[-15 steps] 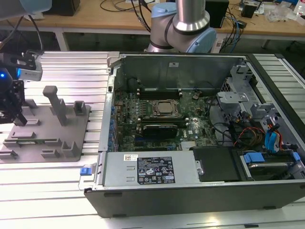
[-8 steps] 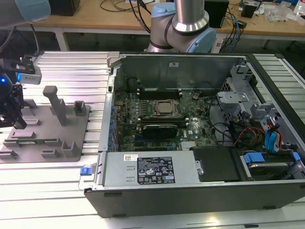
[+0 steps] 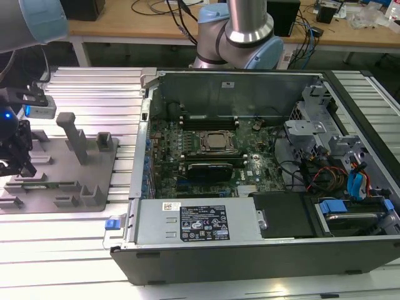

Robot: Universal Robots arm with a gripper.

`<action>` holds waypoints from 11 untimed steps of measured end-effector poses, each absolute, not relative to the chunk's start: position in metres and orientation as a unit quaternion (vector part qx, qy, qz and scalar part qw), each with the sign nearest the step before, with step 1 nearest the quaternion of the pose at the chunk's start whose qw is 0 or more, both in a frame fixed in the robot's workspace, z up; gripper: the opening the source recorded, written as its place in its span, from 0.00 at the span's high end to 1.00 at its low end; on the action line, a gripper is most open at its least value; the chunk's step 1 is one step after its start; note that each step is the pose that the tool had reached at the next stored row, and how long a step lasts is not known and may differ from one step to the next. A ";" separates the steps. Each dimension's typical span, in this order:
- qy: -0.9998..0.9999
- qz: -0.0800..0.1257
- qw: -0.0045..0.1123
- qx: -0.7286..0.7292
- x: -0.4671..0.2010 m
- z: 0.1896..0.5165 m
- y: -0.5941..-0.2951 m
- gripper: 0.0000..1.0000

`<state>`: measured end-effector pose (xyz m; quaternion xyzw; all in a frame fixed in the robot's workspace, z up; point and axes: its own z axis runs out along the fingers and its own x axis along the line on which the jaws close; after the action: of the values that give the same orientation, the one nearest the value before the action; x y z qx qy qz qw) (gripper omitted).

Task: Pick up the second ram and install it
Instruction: 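Pick up the second ram and move it above second insertion slot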

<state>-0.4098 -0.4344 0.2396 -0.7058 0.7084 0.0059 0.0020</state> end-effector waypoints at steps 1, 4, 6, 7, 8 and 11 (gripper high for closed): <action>0.708 0.006 0.002 -0.706 -0.410 0.238 -0.434 0.92; 0.708 0.005 0.001 -0.706 -0.410 0.234 -0.435 0.92; 0.708 0.005 0.001 -0.706 -0.410 0.232 -0.435 0.92; 0.708 0.004 0.000 -0.706 -0.410 0.232 -0.435 0.92; 0.708 0.004 0.000 -0.706 -0.411 0.231 -0.435 0.92; 0.708 0.004 0.000 -0.706 -0.413 0.228 -0.436 0.92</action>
<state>-0.4131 -0.4363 0.2276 -0.7059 0.7083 0.0042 0.0005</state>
